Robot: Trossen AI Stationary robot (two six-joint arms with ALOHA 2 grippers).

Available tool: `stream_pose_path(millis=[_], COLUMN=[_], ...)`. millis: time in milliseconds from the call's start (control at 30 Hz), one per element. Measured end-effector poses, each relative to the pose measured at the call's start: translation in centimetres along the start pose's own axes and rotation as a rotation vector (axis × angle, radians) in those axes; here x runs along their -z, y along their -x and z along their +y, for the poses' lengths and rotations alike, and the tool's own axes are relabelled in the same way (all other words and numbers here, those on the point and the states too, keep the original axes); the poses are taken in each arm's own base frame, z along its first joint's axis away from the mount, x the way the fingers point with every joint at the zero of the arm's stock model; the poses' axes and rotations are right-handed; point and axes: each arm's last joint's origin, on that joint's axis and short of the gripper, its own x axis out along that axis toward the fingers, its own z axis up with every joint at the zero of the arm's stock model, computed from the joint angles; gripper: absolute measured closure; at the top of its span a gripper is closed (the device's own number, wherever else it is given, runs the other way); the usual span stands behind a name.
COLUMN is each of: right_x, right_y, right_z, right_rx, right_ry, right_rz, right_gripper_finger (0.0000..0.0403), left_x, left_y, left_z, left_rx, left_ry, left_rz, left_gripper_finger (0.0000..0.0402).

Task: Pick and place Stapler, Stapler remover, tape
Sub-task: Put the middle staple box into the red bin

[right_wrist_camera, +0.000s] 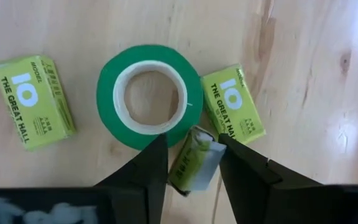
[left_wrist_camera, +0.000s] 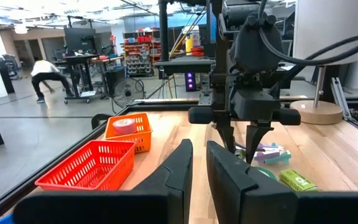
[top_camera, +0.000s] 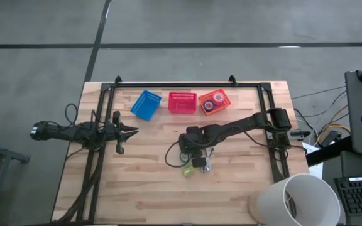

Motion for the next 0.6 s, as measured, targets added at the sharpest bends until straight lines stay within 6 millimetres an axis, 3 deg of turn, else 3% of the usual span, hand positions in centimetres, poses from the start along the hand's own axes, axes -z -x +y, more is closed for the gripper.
stream_pose_path(millis=[400, 600], right_x=[0.31, 0.00], right_y=[-0.04, 0.59], right_z=[-0.09, -0.77], right_rx=[0.001, 0.022], right_ry=[0.032, 0.043], right_rz=[0.029, 0.028], right_gripper_finger=[0.0359, 0.0359], left_x=[0.00, 0.00], left_y=[0.00, 0.00], left_z=[0.00, 0.00], left_rx=[0.000, 0.000], left_ry=[0.000, 0.000], left_rz=[0.000, 0.000], left_gripper_finger=[0.0351, 0.0351])
